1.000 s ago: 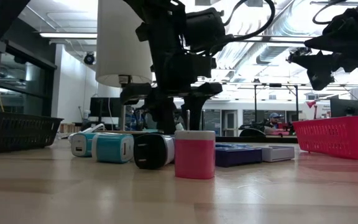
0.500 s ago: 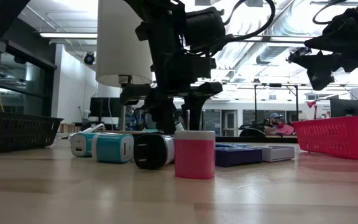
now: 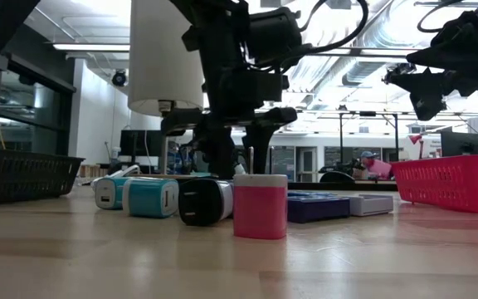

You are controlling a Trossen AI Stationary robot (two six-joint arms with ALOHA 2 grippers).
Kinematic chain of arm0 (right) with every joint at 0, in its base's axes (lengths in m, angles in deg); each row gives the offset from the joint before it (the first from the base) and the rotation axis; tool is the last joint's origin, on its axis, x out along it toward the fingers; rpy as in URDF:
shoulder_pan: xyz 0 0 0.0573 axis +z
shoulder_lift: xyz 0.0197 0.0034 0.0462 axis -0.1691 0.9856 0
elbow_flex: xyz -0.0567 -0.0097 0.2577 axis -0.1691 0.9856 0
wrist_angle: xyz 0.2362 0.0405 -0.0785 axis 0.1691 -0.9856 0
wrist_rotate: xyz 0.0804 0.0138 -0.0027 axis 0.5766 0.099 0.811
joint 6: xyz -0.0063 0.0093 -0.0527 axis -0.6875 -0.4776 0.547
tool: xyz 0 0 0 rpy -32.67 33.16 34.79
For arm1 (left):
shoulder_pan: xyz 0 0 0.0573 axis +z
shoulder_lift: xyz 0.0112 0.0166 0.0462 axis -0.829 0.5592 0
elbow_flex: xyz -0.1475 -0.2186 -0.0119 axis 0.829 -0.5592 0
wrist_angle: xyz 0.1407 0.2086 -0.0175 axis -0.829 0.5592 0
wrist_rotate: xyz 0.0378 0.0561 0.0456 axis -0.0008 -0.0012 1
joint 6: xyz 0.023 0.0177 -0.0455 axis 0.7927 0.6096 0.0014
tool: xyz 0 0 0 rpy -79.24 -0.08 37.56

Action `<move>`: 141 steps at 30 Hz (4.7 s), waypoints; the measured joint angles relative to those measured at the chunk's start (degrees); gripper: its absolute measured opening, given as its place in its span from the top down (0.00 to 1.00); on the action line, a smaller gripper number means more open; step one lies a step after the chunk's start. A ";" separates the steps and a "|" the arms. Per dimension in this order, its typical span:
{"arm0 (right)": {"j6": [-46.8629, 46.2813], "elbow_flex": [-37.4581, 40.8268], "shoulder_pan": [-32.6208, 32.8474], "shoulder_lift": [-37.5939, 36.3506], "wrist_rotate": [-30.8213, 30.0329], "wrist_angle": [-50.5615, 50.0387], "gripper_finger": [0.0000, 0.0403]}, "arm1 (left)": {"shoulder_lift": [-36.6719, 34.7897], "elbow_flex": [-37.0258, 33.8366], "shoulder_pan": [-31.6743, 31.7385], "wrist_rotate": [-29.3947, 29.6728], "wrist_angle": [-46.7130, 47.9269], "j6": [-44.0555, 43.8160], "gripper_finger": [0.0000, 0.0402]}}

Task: Pick & Place Office items
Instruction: Put the blue digital timer into the black bin

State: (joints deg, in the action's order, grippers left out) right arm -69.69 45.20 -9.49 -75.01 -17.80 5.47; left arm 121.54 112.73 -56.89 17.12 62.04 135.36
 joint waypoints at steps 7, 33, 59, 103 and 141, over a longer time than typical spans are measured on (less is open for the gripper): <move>0.00 0.00 0.00 0.00 0.00 -0.01 0.57 | 0.00 0.18 0.00 -0.02 0.46 -0.46 0.54; 0.00 0.00 0.00 0.00 0.00 -0.01 0.57 | 0.00 0.18 0.99 -3.32 2.49 -5.60 0.35; 0.00 0.01 0.00 0.02 0.00 0.10 0.57 | 2.71 0.15 1.81 -3.07 0.33 -3.77 0.34; 0.00 0.02 0.00 0.02 0.01 0.30 0.57 | -7.23 0.24 -2.57 7.28 6.08 -28.03 0.63; 0.00 0.02 0.00 0.01 0.00 0.30 0.57 | -27.40 -22.19 -15.06 20.69 17.74 -116.21 0.63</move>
State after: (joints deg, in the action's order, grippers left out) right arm -69.69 45.22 -9.49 -75.00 -17.80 5.77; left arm 94.14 90.53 -71.94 37.80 79.78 19.15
